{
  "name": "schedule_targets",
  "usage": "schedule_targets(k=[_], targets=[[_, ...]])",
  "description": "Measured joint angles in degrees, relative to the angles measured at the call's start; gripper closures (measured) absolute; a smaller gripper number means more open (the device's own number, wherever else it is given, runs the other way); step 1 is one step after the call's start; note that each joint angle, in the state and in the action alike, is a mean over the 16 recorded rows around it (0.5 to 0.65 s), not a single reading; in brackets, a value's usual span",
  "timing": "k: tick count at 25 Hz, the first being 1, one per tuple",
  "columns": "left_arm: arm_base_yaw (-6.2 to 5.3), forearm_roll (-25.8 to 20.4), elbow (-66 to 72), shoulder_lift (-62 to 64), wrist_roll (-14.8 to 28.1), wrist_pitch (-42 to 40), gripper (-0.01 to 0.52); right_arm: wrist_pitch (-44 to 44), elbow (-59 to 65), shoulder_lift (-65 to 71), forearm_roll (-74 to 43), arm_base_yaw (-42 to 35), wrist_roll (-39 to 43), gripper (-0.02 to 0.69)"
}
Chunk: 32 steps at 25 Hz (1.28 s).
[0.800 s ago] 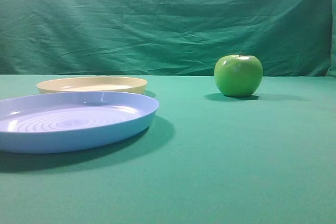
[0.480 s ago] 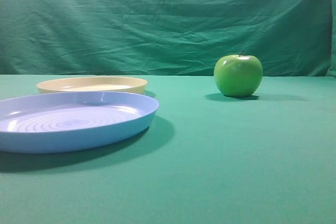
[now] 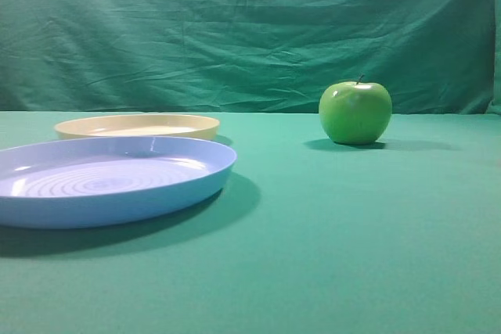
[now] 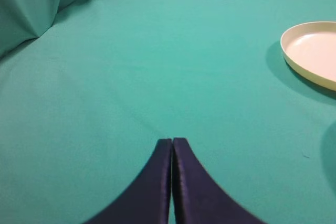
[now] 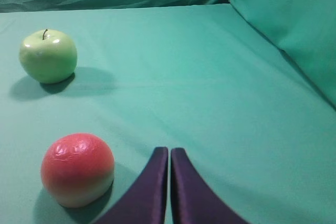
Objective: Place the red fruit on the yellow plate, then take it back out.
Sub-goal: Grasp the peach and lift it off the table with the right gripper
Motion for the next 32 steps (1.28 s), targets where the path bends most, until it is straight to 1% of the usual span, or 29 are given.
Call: schedule_targets(k=[8, 15, 19, 25, 29, 32], targets=[[0.0, 0.0, 0.0, 0.0, 0.0, 0.0, 0.514, 0.1, -1.0, 0.6, 0.0, 0.0, 0.0, 0.665], [0.0, 0.0, 0.0, 0.0, 0.0, 0.0, 0.514, 4.0, -8.6, 7.3, 0.5, 0.0, -1.4, 0.665], [0.0, 0.0, 0.0, 0.0, 0.0, 0.0, 0.514, 10.0, -16.2, 14.4, 1.8, 0.0, -3.6, 0.665], [0.0, 0.0, 0.0, 0.0, 0.0, 0.0, 0.514, 22.7, -28.4, 27.7, 4.6, 0.3, -8.1, 0.665], [0.0, 0.0, 0.0, 0.0, 0.0, 0.0, 0.514, 30.2, -34.0, 36.2, 6.3, 1.8, -10.9, 0.665], [0.0, 0.0, 0.0, 0.0, 0.0, 0.0, 0.514, 33.6, -36.6, 41.9, 7.0, 3.4, -12.4, 0.665]])
